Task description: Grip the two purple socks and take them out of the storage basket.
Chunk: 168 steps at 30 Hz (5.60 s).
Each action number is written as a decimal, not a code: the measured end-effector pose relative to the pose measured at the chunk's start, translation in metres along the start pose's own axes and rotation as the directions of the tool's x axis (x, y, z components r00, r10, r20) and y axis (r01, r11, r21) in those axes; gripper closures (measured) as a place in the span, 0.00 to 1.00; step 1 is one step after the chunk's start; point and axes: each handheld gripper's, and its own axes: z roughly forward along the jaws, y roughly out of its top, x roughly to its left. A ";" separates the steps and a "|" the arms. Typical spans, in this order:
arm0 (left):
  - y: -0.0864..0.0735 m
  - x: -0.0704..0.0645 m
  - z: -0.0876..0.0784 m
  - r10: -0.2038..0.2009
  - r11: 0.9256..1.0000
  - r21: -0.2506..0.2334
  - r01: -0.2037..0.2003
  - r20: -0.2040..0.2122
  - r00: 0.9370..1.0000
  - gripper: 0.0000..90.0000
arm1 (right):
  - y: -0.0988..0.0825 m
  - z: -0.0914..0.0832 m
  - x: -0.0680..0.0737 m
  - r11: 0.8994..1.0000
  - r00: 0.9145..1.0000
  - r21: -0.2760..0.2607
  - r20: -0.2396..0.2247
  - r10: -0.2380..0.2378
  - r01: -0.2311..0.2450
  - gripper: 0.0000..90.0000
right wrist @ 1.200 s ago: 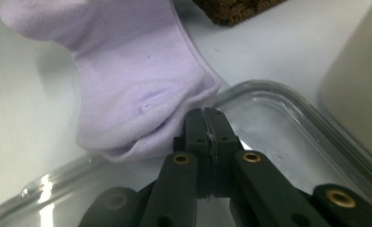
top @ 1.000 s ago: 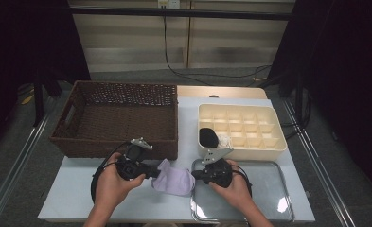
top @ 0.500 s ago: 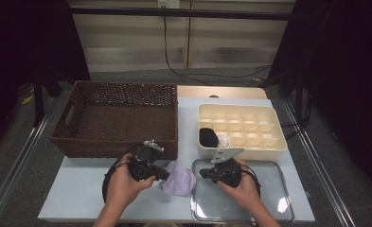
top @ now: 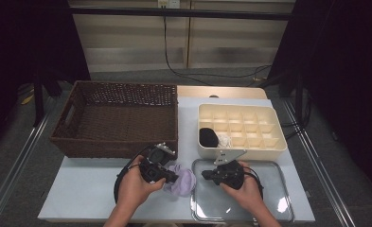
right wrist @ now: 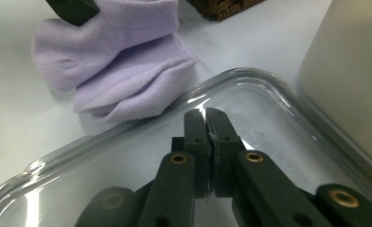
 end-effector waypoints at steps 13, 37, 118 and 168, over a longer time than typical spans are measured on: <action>0.006 -0.011 0.014 0.048 0.999 0.015 -0.048 0.020 0.999 0.91 | -0.003 0.002 -0.001 1.000 1.000 0.005 -0.001 0.004 -0.004 0.97; 0.001 -0.017 0.034 0.050 0.999 0.016 -0.051 0.052 0.997 0.88 | 0.023 0.006 0.008 0.999 1.000 -0.039 -0.008 -0.012 0.012 0.95; -0.023 0.005 0.007 -0.002 0.993 -0.117 -0.005 -0.057 0.998 0.77 | 0.027 0.029 0.029 0.998 0.997 -0.013 -0.052 -0.059 0.058 0.97; -0.033 0.009 0.017 -0.093 0.988 -0.123 0.091 -0.018 0.995 0.94 | 0.022 0.029 0.031 0.998 0.998 -0.042 -0.050 -0.038 0.036 0.96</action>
